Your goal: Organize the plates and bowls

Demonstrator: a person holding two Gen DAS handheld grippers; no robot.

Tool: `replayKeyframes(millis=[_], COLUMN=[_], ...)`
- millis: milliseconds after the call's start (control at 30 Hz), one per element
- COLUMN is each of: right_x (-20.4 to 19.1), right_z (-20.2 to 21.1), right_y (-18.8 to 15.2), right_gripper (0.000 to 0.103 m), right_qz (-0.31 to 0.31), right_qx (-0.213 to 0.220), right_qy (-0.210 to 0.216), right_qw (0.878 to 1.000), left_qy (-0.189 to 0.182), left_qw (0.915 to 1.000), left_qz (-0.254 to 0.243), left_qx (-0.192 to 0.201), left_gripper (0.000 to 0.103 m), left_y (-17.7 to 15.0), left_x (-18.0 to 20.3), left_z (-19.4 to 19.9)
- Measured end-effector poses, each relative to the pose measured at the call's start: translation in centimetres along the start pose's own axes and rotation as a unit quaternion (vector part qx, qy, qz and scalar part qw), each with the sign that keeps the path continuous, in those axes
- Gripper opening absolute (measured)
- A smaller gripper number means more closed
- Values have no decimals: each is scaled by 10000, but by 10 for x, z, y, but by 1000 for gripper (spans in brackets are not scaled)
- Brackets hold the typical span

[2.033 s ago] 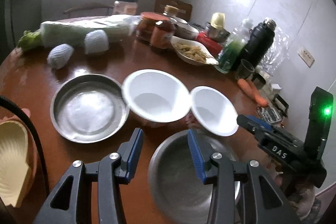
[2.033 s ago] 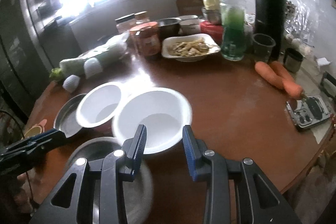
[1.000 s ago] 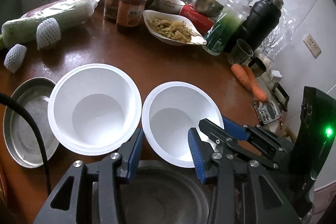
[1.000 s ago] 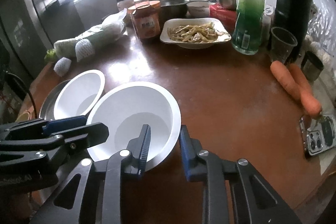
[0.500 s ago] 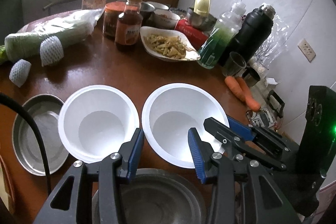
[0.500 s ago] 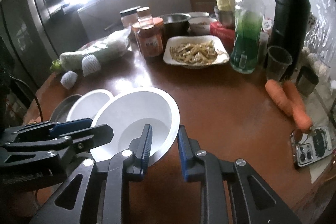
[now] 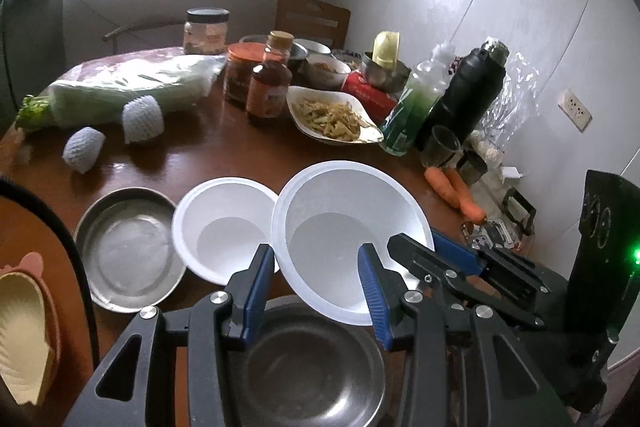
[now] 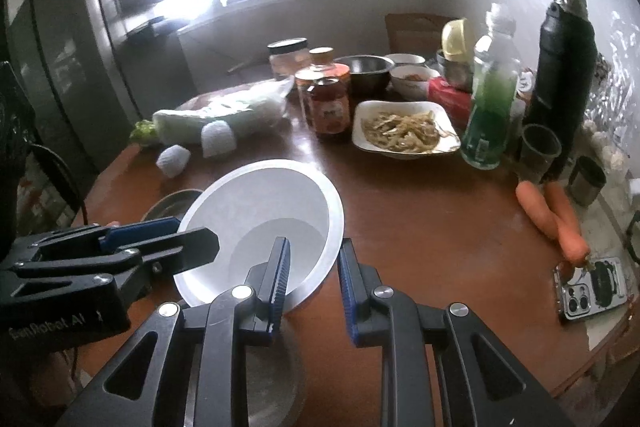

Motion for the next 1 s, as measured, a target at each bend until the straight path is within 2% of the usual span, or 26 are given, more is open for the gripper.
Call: replayKeyframes(millis=[367,667,1000], right_x=[-27,-40,-55], right_z=[20,33,30], right_y=[-12,-43,-77], right_gripper=[25,25,25], right_qz=[106,218,317], right_qx=[20,-94,-382], right_qy=[227,292,342], right_qw=[9997,9993,9982], left_qy=[132,239,332], left_qw=[9999,9997,9991], left_qz=[-34,20,75], left_qx=[81,-33,-235], left_gripper=[44,44,44], left_y=[-16,-49,-81], left_x=[-9,-17,-34], left_z=[31,41,46])
Point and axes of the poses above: each gripper's, at about its wrist camera, not at the fingertips, and z roughly against the way its jaws point, x to its right, y to its top, the point moved 7 cm from there along -z, roughly the way its jaws point, and after that the axes turned 15 degrees about x, right-handed, at the moved point
